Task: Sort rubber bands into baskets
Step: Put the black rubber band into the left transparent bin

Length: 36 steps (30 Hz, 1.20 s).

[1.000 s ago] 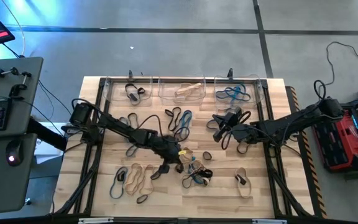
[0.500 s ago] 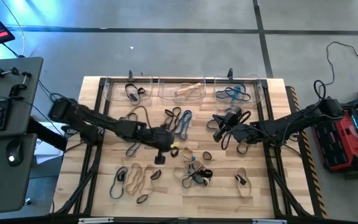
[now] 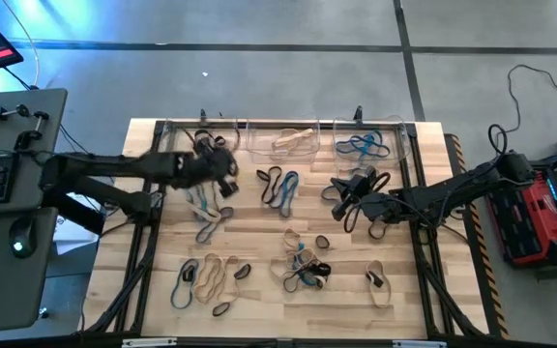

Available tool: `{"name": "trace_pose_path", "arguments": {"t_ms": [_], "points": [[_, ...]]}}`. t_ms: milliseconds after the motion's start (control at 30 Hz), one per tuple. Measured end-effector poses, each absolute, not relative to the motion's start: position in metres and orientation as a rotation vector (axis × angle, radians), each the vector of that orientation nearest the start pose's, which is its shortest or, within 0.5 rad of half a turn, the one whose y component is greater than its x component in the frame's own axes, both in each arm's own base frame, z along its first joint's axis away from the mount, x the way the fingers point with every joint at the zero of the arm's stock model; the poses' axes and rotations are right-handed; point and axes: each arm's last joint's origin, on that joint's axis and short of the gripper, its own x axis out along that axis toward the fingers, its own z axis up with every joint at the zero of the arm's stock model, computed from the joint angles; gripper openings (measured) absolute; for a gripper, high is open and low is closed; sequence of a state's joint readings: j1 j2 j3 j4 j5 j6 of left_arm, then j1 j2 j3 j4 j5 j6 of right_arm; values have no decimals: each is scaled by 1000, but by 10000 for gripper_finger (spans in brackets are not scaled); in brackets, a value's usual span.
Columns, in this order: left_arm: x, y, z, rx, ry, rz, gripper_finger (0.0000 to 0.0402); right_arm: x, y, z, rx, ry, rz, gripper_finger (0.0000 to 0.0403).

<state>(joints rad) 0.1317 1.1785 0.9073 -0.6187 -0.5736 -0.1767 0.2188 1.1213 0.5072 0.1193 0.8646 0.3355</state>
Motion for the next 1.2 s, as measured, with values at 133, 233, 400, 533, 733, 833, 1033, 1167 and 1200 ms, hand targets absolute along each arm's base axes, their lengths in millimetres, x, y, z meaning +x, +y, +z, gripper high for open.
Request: {"name": "trace_pose_path", "arguments": {"t_ms": [133,233,400,533,733,833,1033,1167,1200], "points": [[208,77,273,4,839,872,0,216,25,208,59,321,-694,0],[197,102,273,-19,868,944,0,216,25,208,58,321,-694,0],[182,138,265,-100,941,976,0,216,25,208,58,321,-695,0],[175,157,255,-136,1000,996,0,216,25,208,58,321,-694,0],[171,181,238,-192,1066,1001,0,216,25,208,58,321,-694,0],[170,192,227,-236,1100,1001,0,216,25,208,58,321,-695,0],[166,210,206,-303,1162,985,0,216,25,208,57,322,-694,0],[167,221,199,-305,1140,1010,1,216,25,208,56,322,-696,0],[167,222,198,-302,1136,1007,4,216,25,208,57,322,-696,0]]}}
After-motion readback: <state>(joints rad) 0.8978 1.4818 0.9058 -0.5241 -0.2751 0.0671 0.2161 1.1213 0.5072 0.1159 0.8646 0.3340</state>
